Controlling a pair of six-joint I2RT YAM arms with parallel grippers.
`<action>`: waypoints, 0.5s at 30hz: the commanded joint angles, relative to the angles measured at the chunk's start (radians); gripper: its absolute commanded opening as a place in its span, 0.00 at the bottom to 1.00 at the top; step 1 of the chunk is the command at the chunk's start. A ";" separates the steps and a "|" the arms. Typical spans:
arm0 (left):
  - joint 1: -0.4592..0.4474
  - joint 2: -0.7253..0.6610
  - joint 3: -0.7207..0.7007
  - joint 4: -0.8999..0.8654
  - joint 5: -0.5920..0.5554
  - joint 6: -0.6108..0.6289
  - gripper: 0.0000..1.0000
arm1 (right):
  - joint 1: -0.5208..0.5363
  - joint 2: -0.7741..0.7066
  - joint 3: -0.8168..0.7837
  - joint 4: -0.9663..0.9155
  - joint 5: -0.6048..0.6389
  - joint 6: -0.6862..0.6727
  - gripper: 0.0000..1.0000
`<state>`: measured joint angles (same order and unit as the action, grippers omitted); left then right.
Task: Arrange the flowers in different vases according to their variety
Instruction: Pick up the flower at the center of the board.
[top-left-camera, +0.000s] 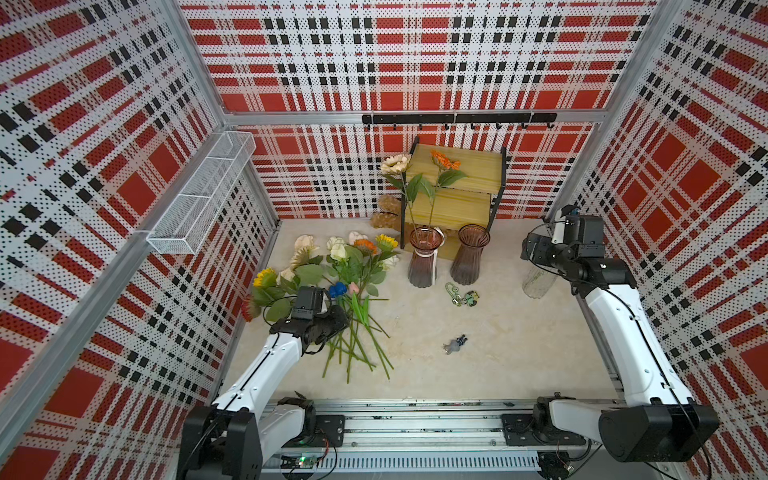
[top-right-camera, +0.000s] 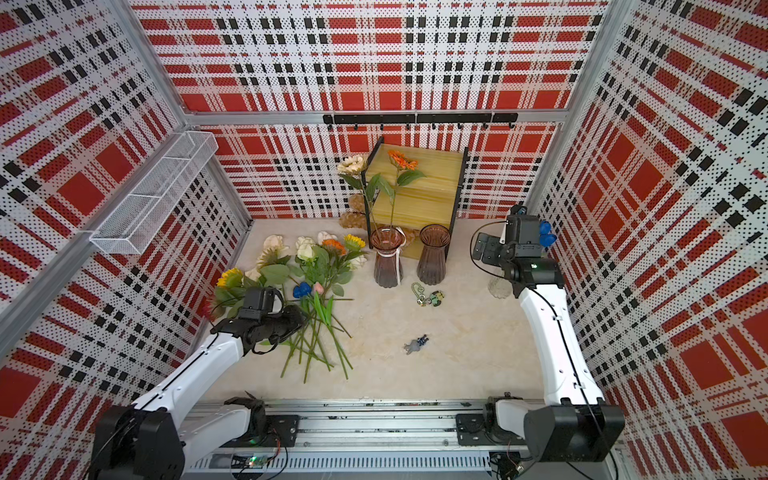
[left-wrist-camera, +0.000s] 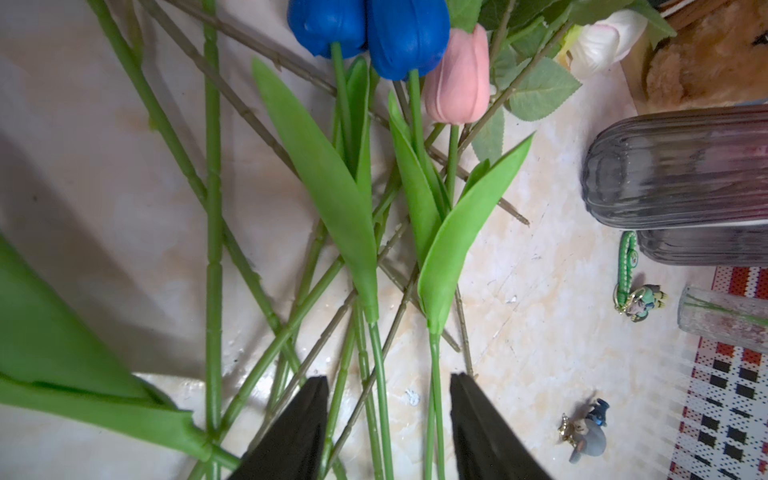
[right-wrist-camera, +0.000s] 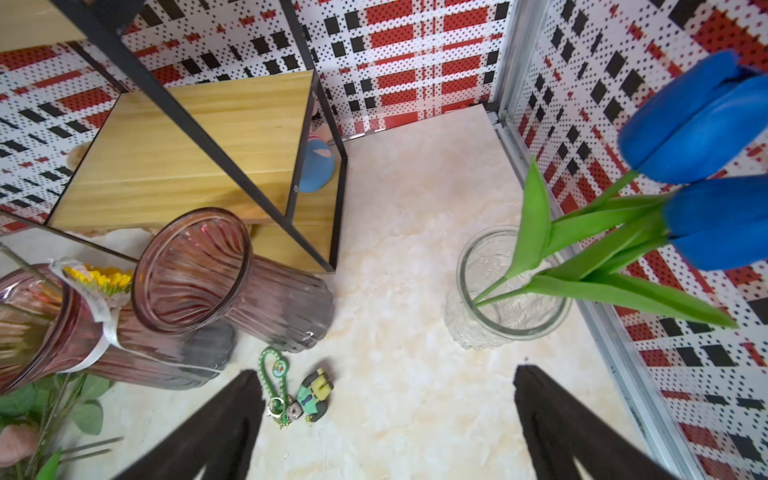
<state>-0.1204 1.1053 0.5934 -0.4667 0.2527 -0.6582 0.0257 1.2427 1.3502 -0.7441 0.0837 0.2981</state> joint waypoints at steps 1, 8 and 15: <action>-0.012 0.033 -0.003 0.041 0.020 -0.009 0.49 | 0.039 -0.005 0.032 -0.021 -0.002 0.021 1.00; -0.057 0.128 0.009 0.041 0.013 -0.022 0.45 | 0.088 0.022 0.041 -0.015 0.007 0.040 0.99; -0.087 0.175 0.022 0.046 -0.015 -0.032 0.41 | 0.099 0.027 0.044 -0.009 0.002 0.047 0.99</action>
<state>-0.1978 1.2663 0.5938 -0.4397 0.2535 -0.6861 0.1154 1.2644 1.3670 -0.7586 0.0830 0.3351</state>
